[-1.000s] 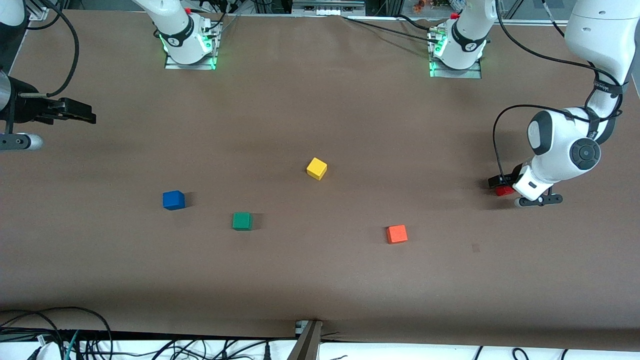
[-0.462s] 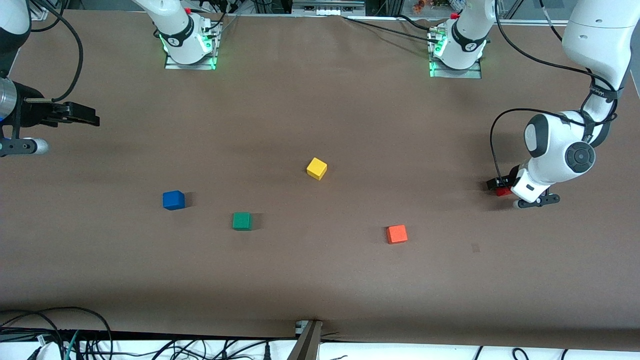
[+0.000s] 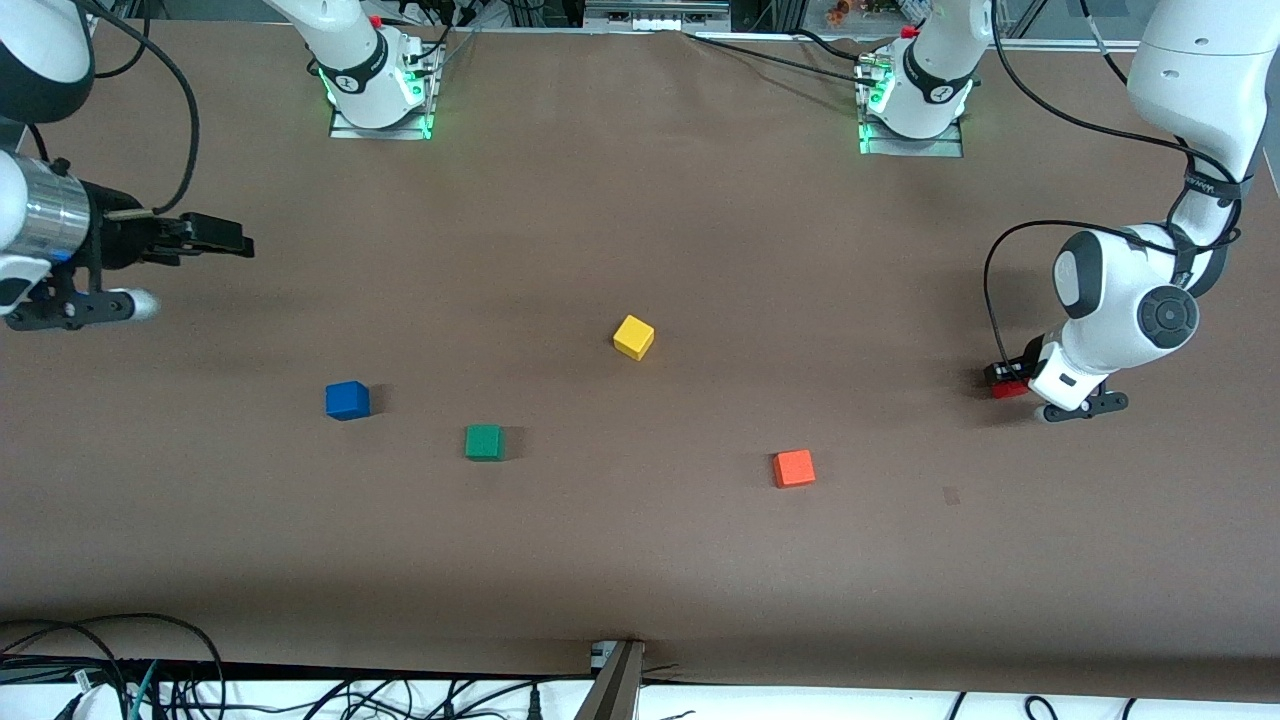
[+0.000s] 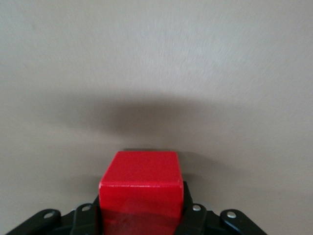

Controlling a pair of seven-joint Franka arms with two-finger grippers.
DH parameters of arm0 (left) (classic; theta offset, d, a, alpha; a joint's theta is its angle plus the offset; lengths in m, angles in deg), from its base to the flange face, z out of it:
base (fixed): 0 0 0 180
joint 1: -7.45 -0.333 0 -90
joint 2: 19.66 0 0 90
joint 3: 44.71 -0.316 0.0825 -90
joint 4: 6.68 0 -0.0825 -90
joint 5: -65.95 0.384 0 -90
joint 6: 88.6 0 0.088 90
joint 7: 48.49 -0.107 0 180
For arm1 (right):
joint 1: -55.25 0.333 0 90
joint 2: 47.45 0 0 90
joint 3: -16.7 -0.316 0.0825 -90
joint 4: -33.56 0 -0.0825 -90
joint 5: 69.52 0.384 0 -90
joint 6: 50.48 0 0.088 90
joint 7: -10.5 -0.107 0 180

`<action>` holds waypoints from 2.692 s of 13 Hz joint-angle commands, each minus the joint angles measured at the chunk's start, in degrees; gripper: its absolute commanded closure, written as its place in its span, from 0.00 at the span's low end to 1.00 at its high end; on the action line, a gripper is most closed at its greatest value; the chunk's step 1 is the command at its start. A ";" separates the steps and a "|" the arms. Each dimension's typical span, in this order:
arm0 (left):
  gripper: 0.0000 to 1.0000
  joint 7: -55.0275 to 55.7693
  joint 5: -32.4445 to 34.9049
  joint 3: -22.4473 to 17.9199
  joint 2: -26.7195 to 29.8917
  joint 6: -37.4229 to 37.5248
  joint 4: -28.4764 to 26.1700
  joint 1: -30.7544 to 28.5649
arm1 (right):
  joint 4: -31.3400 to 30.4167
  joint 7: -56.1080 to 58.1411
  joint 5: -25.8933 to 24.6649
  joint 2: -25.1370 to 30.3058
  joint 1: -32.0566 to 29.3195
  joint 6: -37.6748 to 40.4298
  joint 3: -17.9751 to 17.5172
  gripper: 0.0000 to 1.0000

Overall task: Pass red block to right arm, stack on blue
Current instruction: 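Lift the red cube with the left gripper while the right gripper approaches, then carry the red cube toward the right gripper with the left gripper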

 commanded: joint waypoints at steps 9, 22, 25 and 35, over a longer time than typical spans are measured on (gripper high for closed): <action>1.00 -30.96 -12.67 8.61 6.99 5.09 1.15 -2.64 | 0.69 -0.40 27.86 -9.01 1.48 -6.17 0.03 0.00; 1.00 -76.88 -56.91 18.88 -7.15 29.87 13.20 -1.59 | -2.90 0.30 53.25 -19.74 7.89 -15.83 0.03 0.00; 1.00 -91.66 -68.43 21.95 -9.71 30.05 15.04 -1.06 | -6.25 0.39 61.70 -20.88 8.95 -17.86 0.03 0.00; 1.00 -109.45 -92.53 23.72 -10.85 14.86 20.85 13.96 | -15.65 0.48 76.57 -20.09 14.40 -22.96 -0.06 0.00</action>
